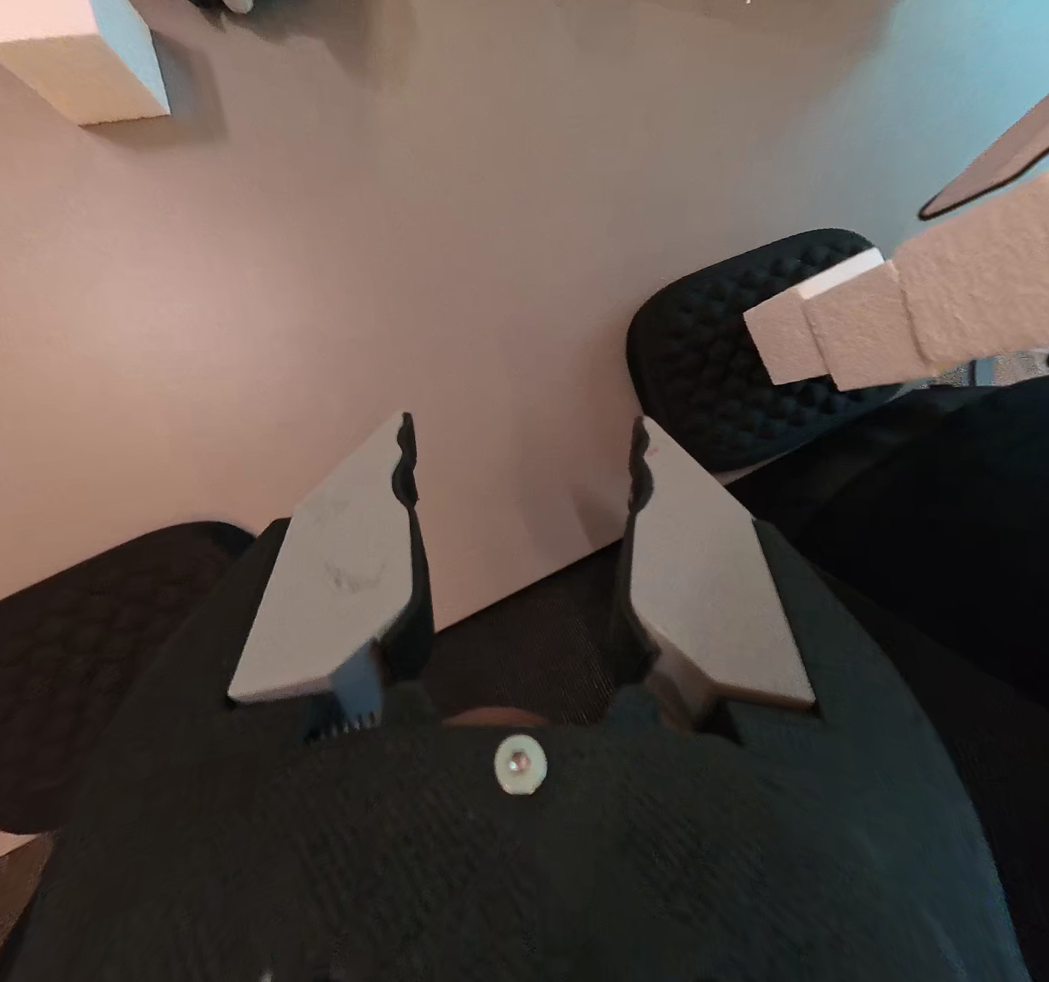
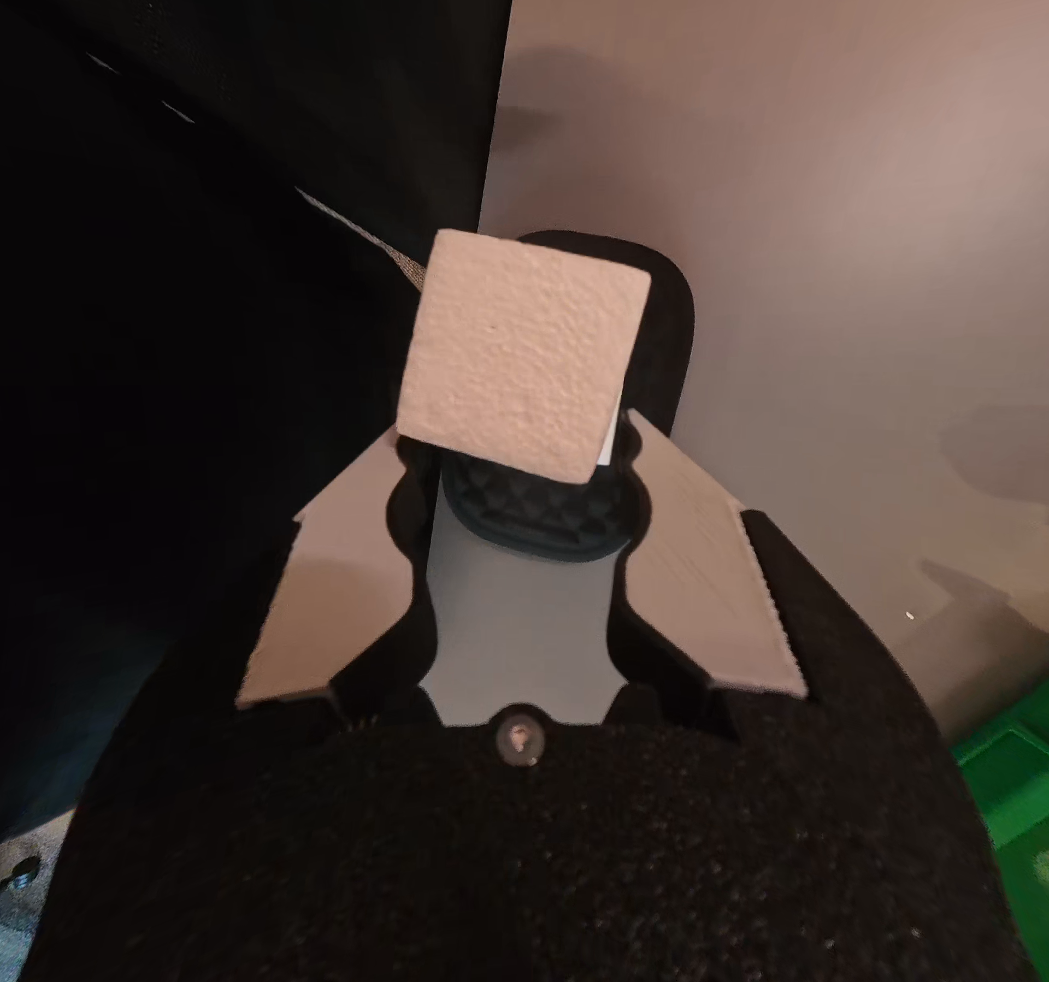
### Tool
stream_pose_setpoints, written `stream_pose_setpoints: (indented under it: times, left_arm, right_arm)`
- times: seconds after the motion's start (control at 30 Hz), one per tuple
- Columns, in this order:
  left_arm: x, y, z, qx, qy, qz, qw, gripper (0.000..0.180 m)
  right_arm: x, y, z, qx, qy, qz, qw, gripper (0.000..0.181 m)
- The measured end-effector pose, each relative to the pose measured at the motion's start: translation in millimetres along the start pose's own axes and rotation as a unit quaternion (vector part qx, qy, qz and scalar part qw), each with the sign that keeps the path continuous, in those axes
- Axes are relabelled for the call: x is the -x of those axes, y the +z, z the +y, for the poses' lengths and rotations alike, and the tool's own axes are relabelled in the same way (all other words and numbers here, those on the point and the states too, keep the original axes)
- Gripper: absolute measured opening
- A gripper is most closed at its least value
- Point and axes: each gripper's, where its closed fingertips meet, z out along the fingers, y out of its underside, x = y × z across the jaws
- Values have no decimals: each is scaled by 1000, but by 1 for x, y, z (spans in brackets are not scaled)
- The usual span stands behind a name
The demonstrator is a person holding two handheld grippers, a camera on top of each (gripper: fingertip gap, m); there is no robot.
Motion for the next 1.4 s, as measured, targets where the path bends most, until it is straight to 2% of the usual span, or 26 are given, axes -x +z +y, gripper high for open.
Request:
stream_pose_setpoints:
  times: [0.17, 0.3, 0.5, 0.63, 0.7, 0.77, 0.8, 0.9, 1.07, 1.13, 1.2, 1.3, 1.4]
  left_arm:
    - [23, 13, -34, -23, 19, -10, 1000, 80]
    - [85, 49, -76, -38, 24, -56, 997, 79]
    - [183, 116, -112, -1, -43, -107, 993, 90]
    - [206, 158, -110, 63, -63, -104, 991, 99]
    - [213, 173, -107, 83, -69, -104, 989, 93]
    - [215, 183, -103, 90, -87, -98, 987, 79]
    - [216, 183, -107, 76, -89, -97, 988, 64]
    - [213, 179, -104, 76, -95, -89, 989, 63]
    - [196, 139, -89, 64, 4, -99, 993, 63]
    - [165, 107, -96, 26, 74, -80, 994, 63]
    - [113, 67, -114, -47, 163, -50, 984, 63]
    - [20, -1, -140, -165, 315, -43, 934, 63]
    - [-57, -50, -148, -235, 421, -65, 874, 63]
  right_arm:
    - [-4, -21, 5, -31, 21, 13, 999, 73]
    - [-7, -47, 16, -66, 70, 38, 995, 72]
    - [2, -80, 46, -111, 173, 97, 974, 74]
    - [18, -93, 70, -128, 245, 135, 951, 74]
    - [28, -96, 79, -134, 272, 146, 942, 73]
    - [34, -99, 84, -138, 290, 158, 934, 73]
    - [36, -100, 85, -141, 294, 162, 931, 71]
    - [35, -103, 82, -152, 299, 172, 926, 68]
    - [9, -111, 64, -176, 297, 185, 920, 68]
    - [-4, -114, 47, -199, 301, 174, 916, 68]
    - [-17, -116, 24, -231, 312, 146, 910, 67]
    - [-29, -119, -24, -279, 310, 85, 905, 63]
    - [-34, -128, -79, -333, 296, 26, 895, 67]
